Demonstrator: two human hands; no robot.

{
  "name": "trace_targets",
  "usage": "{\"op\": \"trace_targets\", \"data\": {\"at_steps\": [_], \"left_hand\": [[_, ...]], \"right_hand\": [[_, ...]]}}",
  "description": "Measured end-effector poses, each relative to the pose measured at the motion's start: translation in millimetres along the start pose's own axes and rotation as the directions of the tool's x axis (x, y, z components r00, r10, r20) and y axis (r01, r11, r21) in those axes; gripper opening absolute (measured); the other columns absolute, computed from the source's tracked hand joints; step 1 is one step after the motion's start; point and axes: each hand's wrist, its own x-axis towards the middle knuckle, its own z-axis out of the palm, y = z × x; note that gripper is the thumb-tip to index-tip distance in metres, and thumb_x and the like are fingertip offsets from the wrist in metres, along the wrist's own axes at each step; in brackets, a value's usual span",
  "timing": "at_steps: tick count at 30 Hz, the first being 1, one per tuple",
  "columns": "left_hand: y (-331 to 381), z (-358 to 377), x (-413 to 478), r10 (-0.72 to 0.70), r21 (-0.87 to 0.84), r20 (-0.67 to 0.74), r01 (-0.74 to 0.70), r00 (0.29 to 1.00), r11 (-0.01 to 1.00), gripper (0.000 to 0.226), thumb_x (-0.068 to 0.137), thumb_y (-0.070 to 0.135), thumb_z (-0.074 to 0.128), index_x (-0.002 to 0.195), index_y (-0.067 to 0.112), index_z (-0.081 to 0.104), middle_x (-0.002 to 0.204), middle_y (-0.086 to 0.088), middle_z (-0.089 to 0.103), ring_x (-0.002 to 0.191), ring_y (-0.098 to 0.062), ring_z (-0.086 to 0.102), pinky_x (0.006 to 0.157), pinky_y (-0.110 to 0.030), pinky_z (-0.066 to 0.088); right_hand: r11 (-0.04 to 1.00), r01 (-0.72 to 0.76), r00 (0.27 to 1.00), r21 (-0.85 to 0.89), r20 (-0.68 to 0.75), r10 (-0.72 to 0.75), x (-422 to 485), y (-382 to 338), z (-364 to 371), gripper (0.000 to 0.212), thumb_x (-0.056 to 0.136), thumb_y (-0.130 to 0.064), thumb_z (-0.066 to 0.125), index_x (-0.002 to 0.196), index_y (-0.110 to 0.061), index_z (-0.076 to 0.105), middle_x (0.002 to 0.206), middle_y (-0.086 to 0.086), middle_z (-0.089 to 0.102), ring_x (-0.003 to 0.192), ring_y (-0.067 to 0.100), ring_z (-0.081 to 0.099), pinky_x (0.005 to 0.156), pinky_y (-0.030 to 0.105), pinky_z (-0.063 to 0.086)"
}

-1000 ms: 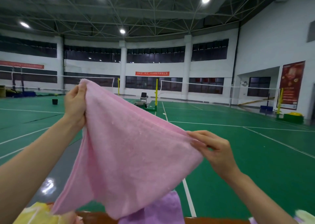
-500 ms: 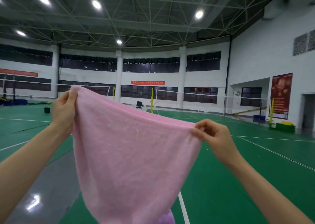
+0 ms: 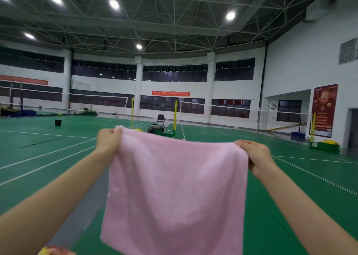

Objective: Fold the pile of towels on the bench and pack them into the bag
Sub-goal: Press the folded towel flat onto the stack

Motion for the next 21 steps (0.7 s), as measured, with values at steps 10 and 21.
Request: {"op": "trace_targets", "data": {"at_steps": [10, 21], "left_hand": [[33.0, 72.4, -116.0, 0.27, 0.046, 0.283, -0.294, 0.92, 0.955, 0.045, 0.102, 0.021, 0.034, 0.057, 0.016, 0.038, 0.057, 0.003, 0.039, 0.057, -0.017, 0.036, 0.048, -0.023, 0.027], [53.4, 79.6, -156.3, 0.175, -0.401, 0.504, 0.049, 0.846, 0.915, 0.041, 0.087, -0.009, 0.032, 0.07, 0.009, 0.065, 0.061, -0.007, 0.059, 0.06, -0.018, 0.054, 0.059, -0.029, 0.043]], "right_hand": [[0.834, 0.391, 0.92, -0.389, 0.142, -0.365, -45.9, 2.3, 68.9, 0.012, 0.08, -0.009, 0.07, 0.072, -0.017, 0.064, 0.074, 0.002, 0.066, 0.062, 0.016, 0.061, 0.06, 0.03, 0.055], [0.954, 0.3, 0.924, 0.011, 0.245, -0.293, -72.9, 7.1, 74.3, 0.027, 0.073, -0.024, 0.077, 0.087, -0.003, 0.067, 0.077, 0.008, 0.071, 0.065, 0.013, 0.063, 0.061, 0.026, 0.053]]}}
